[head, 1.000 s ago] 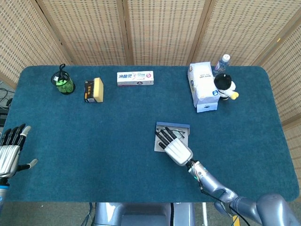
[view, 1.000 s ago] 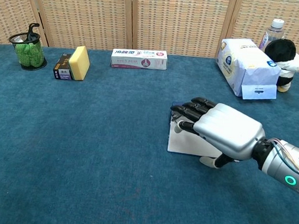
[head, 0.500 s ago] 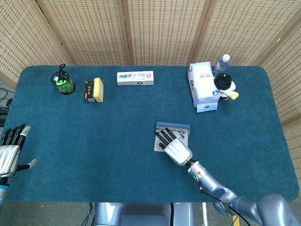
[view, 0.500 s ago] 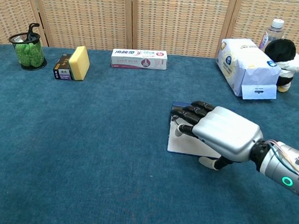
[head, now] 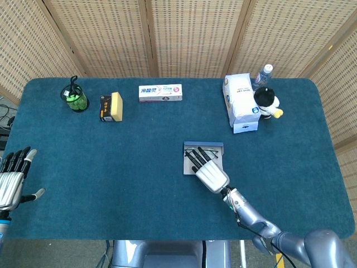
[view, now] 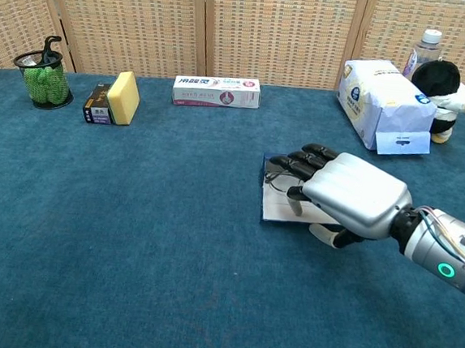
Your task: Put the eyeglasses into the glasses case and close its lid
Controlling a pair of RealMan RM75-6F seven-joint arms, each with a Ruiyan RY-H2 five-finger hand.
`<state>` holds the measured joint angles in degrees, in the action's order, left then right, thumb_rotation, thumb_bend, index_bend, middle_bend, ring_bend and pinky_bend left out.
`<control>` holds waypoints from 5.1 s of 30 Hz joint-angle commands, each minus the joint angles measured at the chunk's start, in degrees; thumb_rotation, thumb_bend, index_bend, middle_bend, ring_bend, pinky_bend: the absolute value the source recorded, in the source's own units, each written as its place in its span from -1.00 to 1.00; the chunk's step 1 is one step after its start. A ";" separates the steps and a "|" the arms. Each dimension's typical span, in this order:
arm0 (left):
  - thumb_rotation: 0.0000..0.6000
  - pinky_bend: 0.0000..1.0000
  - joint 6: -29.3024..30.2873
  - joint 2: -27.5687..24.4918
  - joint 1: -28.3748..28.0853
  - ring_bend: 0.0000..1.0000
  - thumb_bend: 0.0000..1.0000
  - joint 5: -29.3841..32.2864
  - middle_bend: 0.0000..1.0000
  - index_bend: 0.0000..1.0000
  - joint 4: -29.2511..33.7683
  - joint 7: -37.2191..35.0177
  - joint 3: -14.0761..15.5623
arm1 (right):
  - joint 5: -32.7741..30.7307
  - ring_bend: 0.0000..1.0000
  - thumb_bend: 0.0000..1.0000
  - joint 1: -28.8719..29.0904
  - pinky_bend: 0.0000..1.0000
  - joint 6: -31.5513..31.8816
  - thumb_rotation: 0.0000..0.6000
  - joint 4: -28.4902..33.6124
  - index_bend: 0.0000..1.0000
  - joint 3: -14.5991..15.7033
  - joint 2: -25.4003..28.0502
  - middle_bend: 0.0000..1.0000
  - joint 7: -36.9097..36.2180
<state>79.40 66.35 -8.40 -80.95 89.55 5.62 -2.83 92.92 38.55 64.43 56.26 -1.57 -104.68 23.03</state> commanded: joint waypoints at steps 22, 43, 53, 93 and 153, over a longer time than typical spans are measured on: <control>1.00 -1.00 -0.45 -0.15 -0.14 -1.00 -1.00 0.66 -1.00 -1.00 -0.08 -0.25 -0.26 | -6.90 -1.00 -0.02 3.44 -0.93 -3.16 1.00 -8.49 -0.14 -7.34 -4.26 -1.00 -0.83; 1.00 -1.00 -1.05 -0.14 -0.35 -1.00 -1.00 1.51 -1.00 -1.00 -0.34 -0.49 -0.56 | -10.42 -1.00 0.05 6.68 -0.93 -7.03 1.00 -16.13 0.25 -8.65 -7.43 -0.99 -1.88; 1.00 -1.00 -0.81 -0.26 -0.30 -1.00 -1.00 1.14 -1.00 -1.00 -0.10 -0.55 -0.43 | -5.79 -1.00 0.14 5.45 -0.93 -1.59 1.00 -9.59 0.40 -5.22 -2.54 -0.88 -4.01; 1.00 -1.00 -1.07 0.16 -0.42 -1.00 -1.00 1.16 -1.00 -1.00 -0.19 0.43 -0.19 | -4.23 -1.00 0.14 3.64 -0.93 -7.53 1.00 15.46 0.40 -0.43 13.70 -0.87 12.54; 1.00 -1.00 -1.55 -0.03 -0.58 -1.00 -1.00 1.67 -1.00 -1.00 -0.43 -0.23 -0.32 | -10.61 -1.00 -0.89 7.50 -0.93 -2.93 1.00 8.53 -0.82 -8.84 6.80 -1.00 10.85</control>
<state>77.85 66.32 -8.98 -79.29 89.13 5.38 -3.15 82.79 46.17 61.22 63.44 -9.67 -98.75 34.84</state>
